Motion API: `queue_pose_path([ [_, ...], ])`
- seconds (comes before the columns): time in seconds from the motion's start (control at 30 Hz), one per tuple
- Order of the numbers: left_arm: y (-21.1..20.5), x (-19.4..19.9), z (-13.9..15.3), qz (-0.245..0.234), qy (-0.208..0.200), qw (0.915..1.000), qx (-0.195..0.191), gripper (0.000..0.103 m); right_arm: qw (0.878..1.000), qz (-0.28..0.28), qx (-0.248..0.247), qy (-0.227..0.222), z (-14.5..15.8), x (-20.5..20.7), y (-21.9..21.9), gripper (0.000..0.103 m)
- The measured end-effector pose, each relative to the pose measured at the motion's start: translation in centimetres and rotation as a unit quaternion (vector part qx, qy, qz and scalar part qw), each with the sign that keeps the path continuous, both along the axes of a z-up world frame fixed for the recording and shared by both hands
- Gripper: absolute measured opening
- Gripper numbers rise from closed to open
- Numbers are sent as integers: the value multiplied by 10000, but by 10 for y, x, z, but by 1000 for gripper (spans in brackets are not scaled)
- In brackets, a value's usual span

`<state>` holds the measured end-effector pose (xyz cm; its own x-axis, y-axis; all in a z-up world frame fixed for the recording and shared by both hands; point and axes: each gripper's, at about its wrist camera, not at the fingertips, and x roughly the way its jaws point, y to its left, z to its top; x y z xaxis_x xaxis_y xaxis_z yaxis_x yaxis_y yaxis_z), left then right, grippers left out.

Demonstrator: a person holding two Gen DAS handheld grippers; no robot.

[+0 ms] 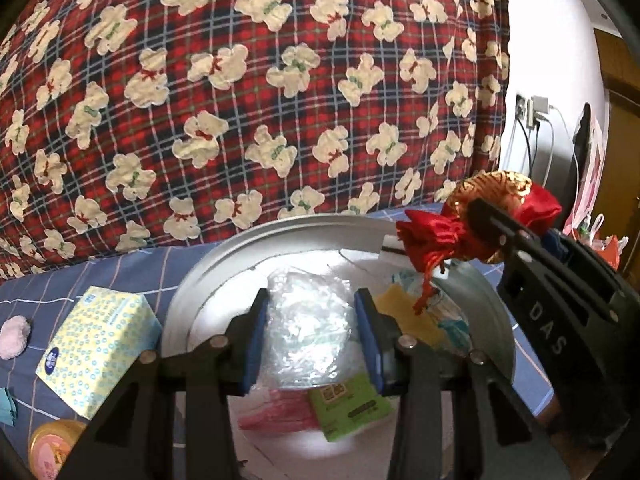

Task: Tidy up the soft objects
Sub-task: 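Open both tools to drop the clear bag and red pouch into the tin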

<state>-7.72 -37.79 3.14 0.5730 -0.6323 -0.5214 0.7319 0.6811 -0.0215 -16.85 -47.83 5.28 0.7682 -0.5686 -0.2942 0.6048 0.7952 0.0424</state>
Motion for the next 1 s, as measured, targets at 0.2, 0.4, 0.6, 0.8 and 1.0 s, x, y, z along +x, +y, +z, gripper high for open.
queue_pose_path([
  [0.2, -7, 6, -8, 61, 137, 9998, 99, 41, 9998, 34, 101, 189, -5, 6, -10, 27],
  [0.4, -11, 15, -10, 205, 211, 9993, 225, 41, 9989, 179, 313, 287, -9, 13, -18, 27],
  [0.6, -15, 27, -10, 401, 296, 9981, 374, 41, 9978, 310, 400, 420, -12, 21, -20, 27],
  [0.8, -15, 28, -10, 510, 183, 9973, 501, 41, 9963, 454, 503, 536, -16, 26, -18, 27],
  [1.0, -14, 29, -11, 558, 225, 9967, 547, 41, 9948, 673, 606, 468, -17, 27, -16, 46],
])
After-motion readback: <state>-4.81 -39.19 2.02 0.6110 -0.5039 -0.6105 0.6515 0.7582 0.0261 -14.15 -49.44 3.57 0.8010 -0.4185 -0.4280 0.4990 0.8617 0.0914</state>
